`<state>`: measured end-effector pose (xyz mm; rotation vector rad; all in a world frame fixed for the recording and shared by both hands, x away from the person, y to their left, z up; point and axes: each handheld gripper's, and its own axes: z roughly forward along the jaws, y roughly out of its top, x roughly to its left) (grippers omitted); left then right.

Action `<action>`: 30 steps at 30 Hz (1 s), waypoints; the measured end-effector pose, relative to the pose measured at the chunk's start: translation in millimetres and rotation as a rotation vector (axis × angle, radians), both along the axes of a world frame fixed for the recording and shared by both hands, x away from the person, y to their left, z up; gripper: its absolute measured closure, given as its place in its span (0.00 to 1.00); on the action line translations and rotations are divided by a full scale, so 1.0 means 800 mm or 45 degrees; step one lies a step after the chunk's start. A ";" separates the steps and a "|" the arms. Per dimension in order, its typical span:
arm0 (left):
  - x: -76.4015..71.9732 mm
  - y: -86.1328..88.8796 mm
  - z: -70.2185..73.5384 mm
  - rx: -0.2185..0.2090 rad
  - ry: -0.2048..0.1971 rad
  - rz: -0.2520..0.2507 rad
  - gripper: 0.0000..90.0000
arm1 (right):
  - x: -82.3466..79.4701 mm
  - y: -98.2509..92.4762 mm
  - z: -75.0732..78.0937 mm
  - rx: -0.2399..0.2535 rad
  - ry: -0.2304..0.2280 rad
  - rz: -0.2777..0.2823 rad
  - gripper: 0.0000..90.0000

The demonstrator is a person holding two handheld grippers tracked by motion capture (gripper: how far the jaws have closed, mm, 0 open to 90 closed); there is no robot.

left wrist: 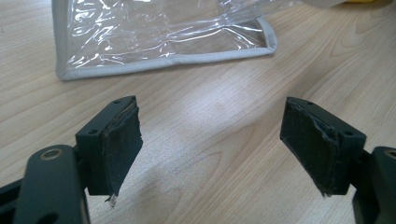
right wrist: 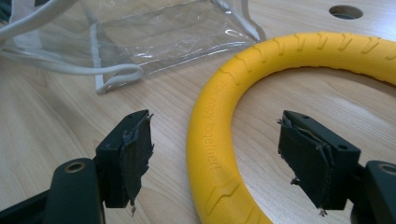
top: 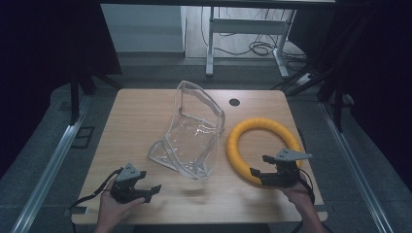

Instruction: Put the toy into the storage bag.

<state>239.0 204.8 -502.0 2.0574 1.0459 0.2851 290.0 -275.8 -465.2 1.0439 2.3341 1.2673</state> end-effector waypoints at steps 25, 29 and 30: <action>-0.002 -0.005 0.002 0.023 -0.008 -0.017 0.23 | 0.023 0.022 0.028 -0.217 0.134 0.168 0.29; -0.001 -0.009 0.000 0.040 -0.002 -0.029 0.23 | 0.028 0.030 0.031 -0.282 0.167 0.197 0.28; -0.001 -0.009 0.000 0.042 -0.002 -0.030 0.23 | 0.029 0.032 0.031 -0.299 0.173 0.203 0.28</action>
